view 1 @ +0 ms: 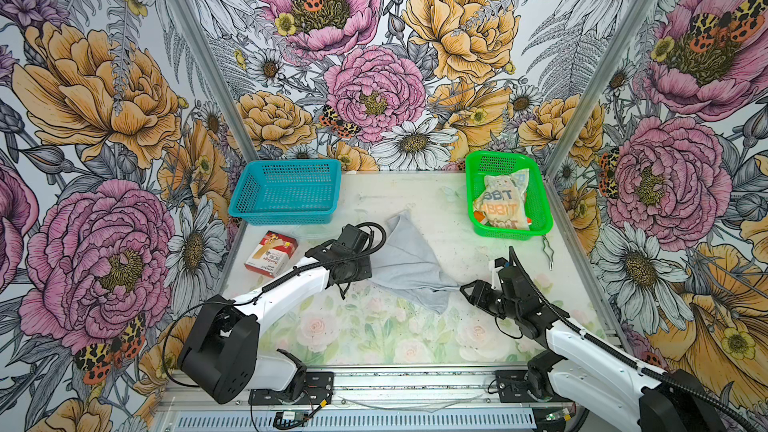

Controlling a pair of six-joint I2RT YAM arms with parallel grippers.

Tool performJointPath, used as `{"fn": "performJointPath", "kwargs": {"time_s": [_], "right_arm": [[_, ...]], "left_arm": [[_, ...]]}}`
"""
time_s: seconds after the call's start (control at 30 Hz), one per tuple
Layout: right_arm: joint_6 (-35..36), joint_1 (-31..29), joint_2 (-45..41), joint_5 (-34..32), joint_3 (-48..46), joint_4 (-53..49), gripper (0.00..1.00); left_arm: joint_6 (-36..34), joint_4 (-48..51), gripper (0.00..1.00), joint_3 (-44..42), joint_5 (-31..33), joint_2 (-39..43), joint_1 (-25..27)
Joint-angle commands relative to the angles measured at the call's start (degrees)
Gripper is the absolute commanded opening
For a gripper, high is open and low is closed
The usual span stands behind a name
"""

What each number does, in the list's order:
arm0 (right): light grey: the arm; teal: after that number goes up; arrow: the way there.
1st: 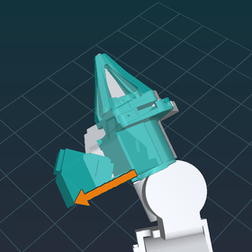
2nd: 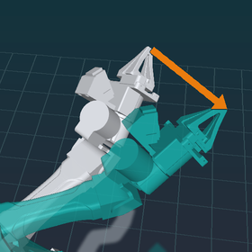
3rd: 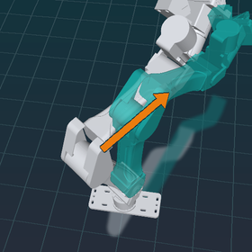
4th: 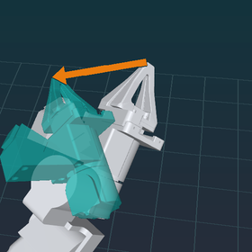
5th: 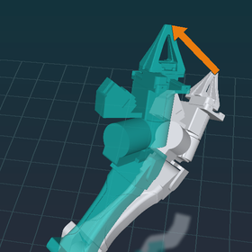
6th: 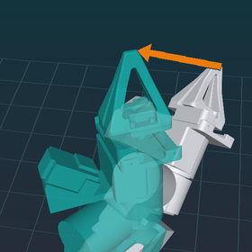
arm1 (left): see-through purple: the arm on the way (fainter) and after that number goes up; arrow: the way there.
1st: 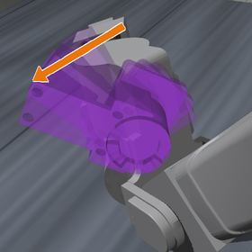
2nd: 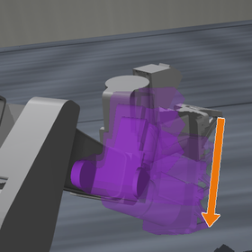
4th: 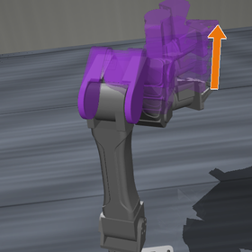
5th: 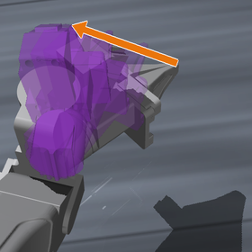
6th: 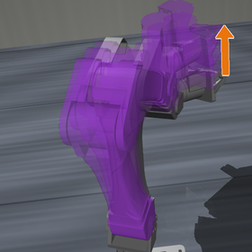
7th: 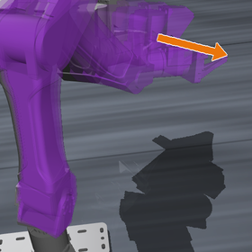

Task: Fold and stack the towels

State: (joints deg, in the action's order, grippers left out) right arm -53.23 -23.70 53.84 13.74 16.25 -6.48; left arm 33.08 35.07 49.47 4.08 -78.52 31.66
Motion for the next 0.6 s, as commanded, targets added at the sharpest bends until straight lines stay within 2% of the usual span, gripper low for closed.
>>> {"fn": "performJointPath", "kwargs": {"time_s": [0.0,0.2,0.33,0.57], "right_arm": [[-1.9,-0.2,2.6,-0.1,1.6,5.7,0.52],[-3.5,-0.5,6.9,1.1,1.3,11.3,0.44],[-3.4,-0.5,6.9,1.4,1.6,11.5,0.34],[-3.9,-0.5,7.1,2.4,1.6,11.8,0.29]], "left_arm": [[-0.6,-1.4,0.00,-0.8,0.1,-0.5,0.2],[-0.7,-1.4,0.00,-1.0,-0.1,-0.2,0.2],[-0.7,-1.4,0.00,-0.9,0.0,-0.6,0.2],[-1.0,-1.8,0.00,-0.8,-0.5,-1.1,0.2]]}}
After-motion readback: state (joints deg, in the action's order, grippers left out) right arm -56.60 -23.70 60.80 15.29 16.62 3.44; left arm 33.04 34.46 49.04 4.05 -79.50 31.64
